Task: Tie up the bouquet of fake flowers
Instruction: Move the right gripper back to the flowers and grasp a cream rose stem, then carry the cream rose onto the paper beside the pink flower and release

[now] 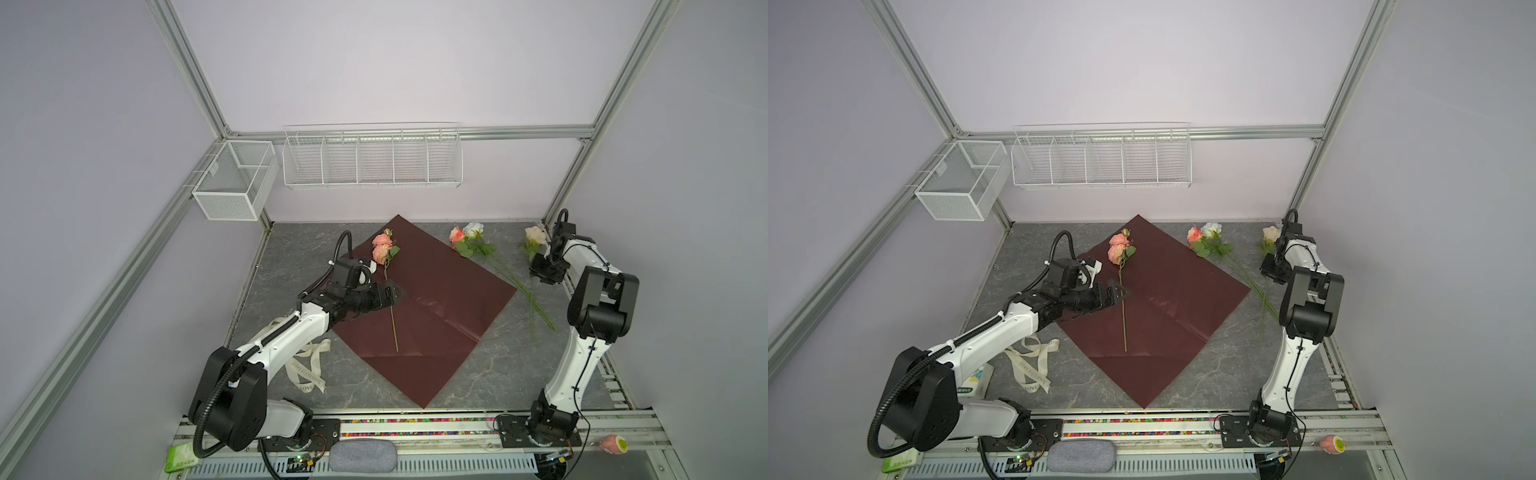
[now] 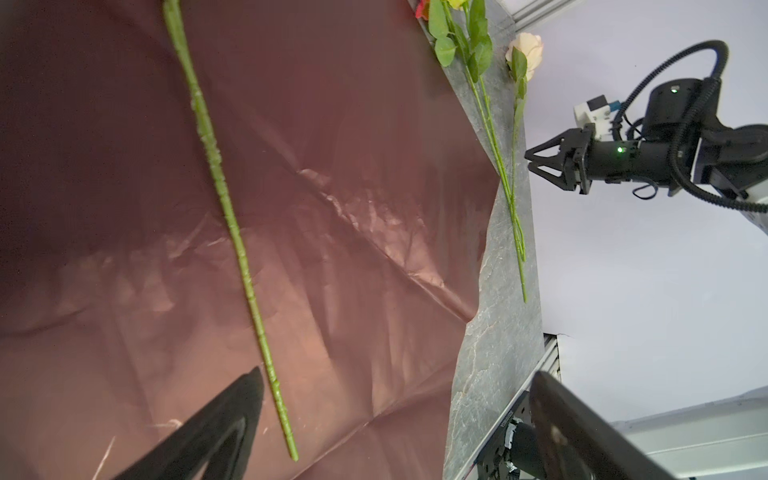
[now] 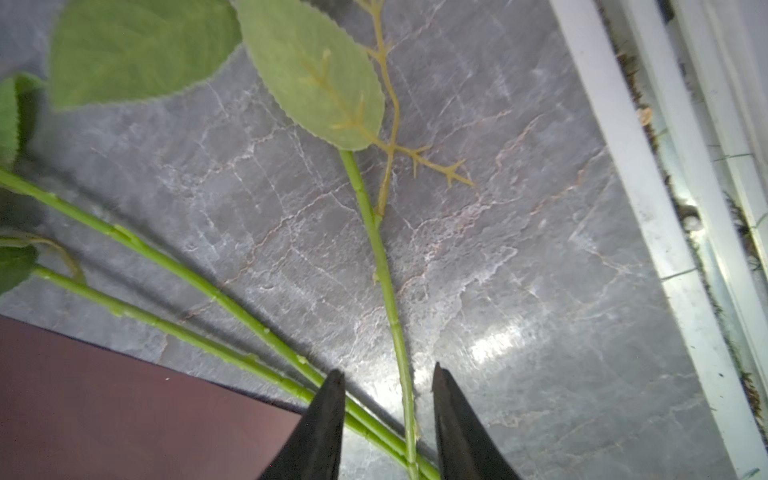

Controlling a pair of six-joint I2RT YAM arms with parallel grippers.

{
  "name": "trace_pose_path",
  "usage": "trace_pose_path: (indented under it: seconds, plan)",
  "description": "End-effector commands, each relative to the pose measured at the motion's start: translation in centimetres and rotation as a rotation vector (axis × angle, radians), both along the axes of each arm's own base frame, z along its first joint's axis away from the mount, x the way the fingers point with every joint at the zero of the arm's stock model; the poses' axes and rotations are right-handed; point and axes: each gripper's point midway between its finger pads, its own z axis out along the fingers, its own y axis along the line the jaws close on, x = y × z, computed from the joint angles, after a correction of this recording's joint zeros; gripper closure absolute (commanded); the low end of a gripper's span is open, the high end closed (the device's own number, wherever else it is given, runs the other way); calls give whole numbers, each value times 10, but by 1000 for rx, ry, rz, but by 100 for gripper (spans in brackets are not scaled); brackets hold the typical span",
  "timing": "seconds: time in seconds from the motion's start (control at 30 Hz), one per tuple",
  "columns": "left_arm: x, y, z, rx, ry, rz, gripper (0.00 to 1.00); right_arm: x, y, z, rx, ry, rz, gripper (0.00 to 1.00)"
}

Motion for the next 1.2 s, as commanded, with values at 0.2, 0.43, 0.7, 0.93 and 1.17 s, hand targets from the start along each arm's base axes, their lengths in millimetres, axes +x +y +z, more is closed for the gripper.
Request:
trace_pose_path:
  seconds: [0.2, 0.43, 0.7, 0.93, 1.17]
  plan:
    - [0, -50, 3, 119, -47, -131, 0, -15, -1, -19, -41, 131, 50, 68]
    - [-2, -58, 3, 146, -61, -147, 1, -17, 5, -32, -27, 178, 93, 72]
    - [-2, -21, 10, 286, -135, -70, 1, -11, 2, 10, -88, 97, 114, 93]
    - [-3, 31, 13, 387, -141, 134, 1, -21, 42, 109, -125, -154, 150, 93]
    - [-1, 115, -15, 317, 4, 387, 1, -56, 198, 111, 104, -331, 296, 93]
